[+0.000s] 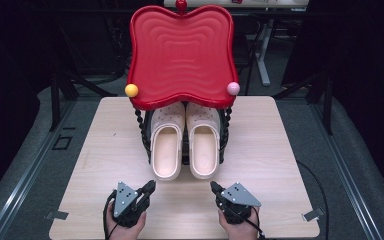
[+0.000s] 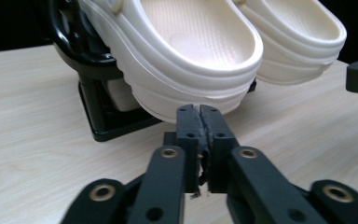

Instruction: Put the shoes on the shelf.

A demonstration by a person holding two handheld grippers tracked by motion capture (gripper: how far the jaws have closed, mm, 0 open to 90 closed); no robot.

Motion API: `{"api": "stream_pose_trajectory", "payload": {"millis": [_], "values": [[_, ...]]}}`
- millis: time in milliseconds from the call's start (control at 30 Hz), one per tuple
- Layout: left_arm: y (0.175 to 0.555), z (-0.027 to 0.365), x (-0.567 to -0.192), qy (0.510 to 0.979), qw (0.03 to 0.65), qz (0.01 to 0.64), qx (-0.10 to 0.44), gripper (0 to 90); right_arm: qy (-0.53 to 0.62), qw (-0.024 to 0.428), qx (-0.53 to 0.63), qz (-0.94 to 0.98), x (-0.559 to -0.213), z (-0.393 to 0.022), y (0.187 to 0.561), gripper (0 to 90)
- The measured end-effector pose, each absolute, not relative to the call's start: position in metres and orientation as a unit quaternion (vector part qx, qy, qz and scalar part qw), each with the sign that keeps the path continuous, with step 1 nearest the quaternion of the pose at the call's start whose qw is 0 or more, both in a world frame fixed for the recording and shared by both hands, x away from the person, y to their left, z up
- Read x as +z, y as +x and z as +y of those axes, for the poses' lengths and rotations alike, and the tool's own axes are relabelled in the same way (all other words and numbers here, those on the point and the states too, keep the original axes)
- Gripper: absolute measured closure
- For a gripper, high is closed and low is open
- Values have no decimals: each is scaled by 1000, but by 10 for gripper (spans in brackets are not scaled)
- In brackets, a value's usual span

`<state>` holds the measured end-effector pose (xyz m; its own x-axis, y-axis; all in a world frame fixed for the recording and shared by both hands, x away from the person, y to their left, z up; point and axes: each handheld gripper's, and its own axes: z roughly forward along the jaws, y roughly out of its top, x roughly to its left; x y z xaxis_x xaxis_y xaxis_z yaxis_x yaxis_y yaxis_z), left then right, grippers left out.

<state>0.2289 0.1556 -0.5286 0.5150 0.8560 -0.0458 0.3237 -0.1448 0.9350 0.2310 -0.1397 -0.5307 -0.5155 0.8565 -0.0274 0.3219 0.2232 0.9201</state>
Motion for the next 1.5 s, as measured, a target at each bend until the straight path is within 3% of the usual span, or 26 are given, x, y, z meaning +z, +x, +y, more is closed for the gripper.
{"api": "stream_pose_trajectory", "payload": {"millis": [400, 1500], "values": [[237, 143, -531, 729, 497, 400, 249, 900, 395, 272, 478, 736, -531, -133, 238, 898], [245, 143, -522, 724, 499, 408, 246, 898, 403, 272, 478, 732, -521, -137, 245, 897]]}}
